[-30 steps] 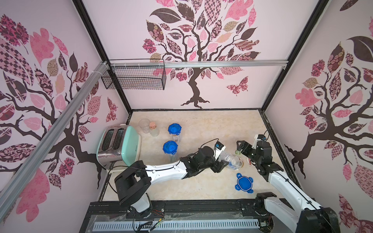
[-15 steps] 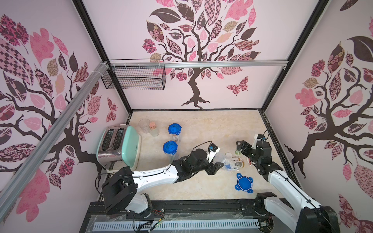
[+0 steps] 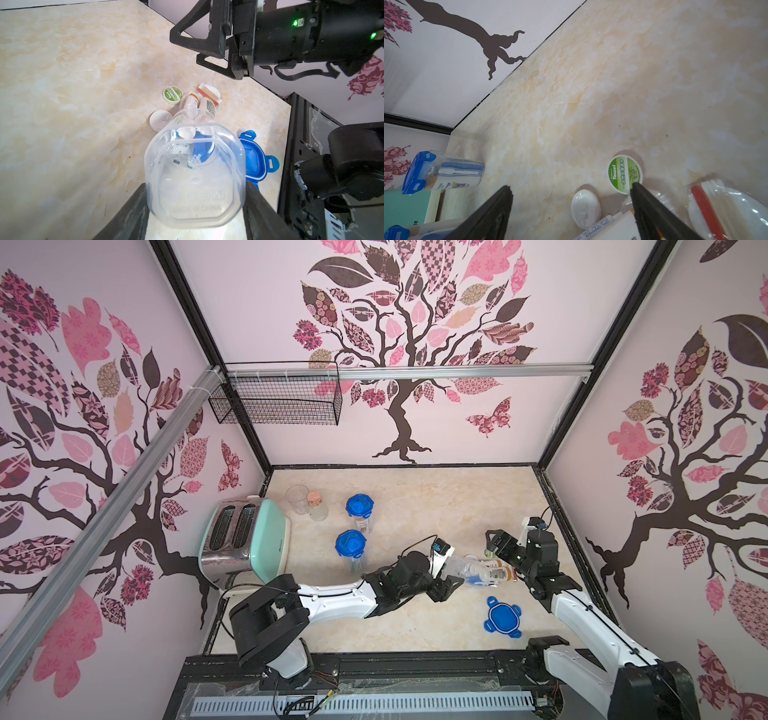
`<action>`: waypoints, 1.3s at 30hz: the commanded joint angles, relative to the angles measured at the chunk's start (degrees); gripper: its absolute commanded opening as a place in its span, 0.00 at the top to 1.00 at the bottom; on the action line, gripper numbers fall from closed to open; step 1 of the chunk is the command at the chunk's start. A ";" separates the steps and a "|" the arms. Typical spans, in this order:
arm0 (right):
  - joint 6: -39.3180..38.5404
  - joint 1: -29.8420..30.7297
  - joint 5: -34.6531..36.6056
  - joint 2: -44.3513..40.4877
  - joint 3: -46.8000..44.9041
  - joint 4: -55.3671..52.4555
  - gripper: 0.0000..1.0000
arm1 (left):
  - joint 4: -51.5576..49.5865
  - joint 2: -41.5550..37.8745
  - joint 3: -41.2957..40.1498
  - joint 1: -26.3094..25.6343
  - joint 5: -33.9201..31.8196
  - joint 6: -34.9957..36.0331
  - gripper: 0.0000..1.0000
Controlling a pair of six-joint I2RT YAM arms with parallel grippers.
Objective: Take out toiletry kits
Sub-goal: 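Pour the toiletry kits out of the container.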
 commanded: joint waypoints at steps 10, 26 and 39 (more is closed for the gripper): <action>0.02 -0.30 0.72 -0.80 -0.06 -0.24 0.08 | 4.35 14.96 12.94 0.10 1.45 0.62 1.00; 0.02 -0.36 0.46 -0.75 -0.01 -0.20 0.08 | -6.75 -0.43 7.93 0.35 -0.04 5.33 1.00; 0.11 -0.30 0.24 -0.68 -0.13 -0.02 0.08 | -8.23 -8.67 2.03 3.76 1.28 4.89 1.00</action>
